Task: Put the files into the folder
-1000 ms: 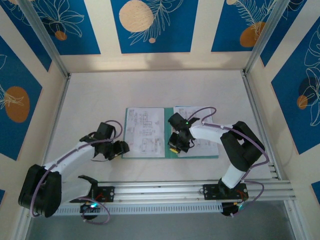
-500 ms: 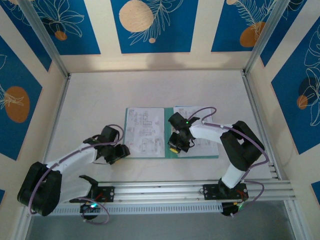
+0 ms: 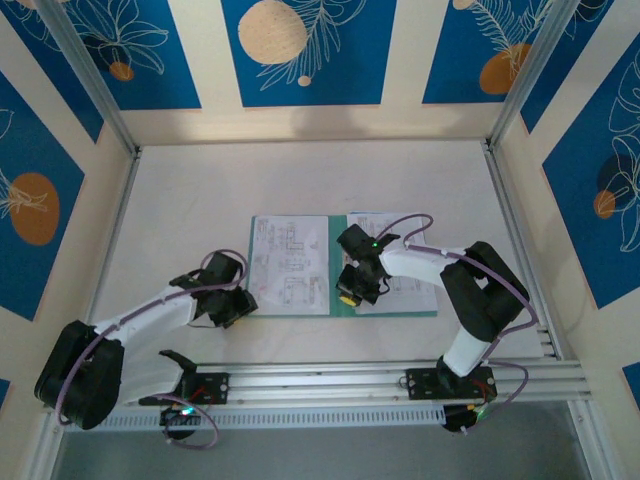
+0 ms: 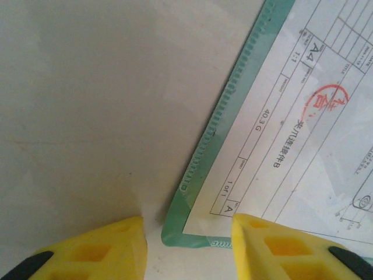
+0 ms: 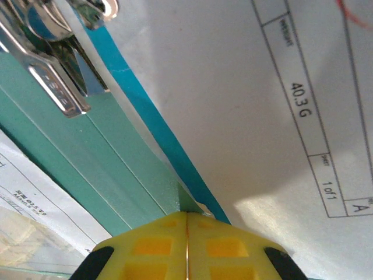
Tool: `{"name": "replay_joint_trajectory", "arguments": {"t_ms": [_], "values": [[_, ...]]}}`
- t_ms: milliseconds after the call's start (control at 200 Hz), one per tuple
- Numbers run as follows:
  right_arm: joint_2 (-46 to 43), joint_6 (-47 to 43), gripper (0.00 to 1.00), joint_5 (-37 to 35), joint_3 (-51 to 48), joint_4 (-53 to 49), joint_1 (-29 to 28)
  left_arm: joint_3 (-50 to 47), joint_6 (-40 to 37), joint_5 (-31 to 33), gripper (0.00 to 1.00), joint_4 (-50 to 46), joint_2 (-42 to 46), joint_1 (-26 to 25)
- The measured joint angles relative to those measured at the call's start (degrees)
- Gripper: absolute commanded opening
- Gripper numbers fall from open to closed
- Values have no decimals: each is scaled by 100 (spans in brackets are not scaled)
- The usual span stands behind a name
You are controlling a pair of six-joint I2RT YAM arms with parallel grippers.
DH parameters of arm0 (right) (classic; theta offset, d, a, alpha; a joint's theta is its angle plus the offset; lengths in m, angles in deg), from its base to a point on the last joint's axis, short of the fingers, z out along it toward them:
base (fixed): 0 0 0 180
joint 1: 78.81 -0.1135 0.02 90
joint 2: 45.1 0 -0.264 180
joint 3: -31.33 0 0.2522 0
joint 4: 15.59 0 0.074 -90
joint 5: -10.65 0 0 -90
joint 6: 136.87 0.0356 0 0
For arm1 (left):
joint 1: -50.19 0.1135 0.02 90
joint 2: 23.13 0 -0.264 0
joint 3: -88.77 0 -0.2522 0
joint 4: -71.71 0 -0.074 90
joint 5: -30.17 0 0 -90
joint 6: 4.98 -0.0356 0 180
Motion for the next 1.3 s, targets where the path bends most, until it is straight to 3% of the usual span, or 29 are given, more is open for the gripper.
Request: {"name": "replay_joint_trajectory", "arguments": {"t_ms": [380,860,1085,1300], "values": [[24,-2,9,118,-2,7,39,-168,120,0,29,225,205,-9],[33,-2,9,140,0,7,55,-507,122,24,27,498,654,-24],[39,-28,9,179,0,24,94,-616,173,-269,25,1523,1016,-175],[61,-46,9,238,0,96,109,-616,216,-361,19,1912,1189,-190]]}}
